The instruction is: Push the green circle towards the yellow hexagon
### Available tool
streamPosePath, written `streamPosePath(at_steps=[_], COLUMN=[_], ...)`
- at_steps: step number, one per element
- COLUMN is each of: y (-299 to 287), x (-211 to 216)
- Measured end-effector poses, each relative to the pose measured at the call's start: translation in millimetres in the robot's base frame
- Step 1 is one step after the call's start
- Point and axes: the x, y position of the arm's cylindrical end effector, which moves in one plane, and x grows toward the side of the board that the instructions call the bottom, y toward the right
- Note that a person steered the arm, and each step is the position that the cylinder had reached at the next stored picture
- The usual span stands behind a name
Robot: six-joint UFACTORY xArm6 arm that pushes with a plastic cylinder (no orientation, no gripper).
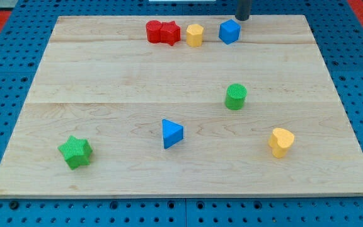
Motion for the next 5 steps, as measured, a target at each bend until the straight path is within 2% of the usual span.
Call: streamPosePath(at_steps=[1, 2, 3, 4, 5], y=[12.9, 37.9, 70.8, 75.1, 54.1], x=[3.1, 43.2, 113.3, 206.7, 270.2])
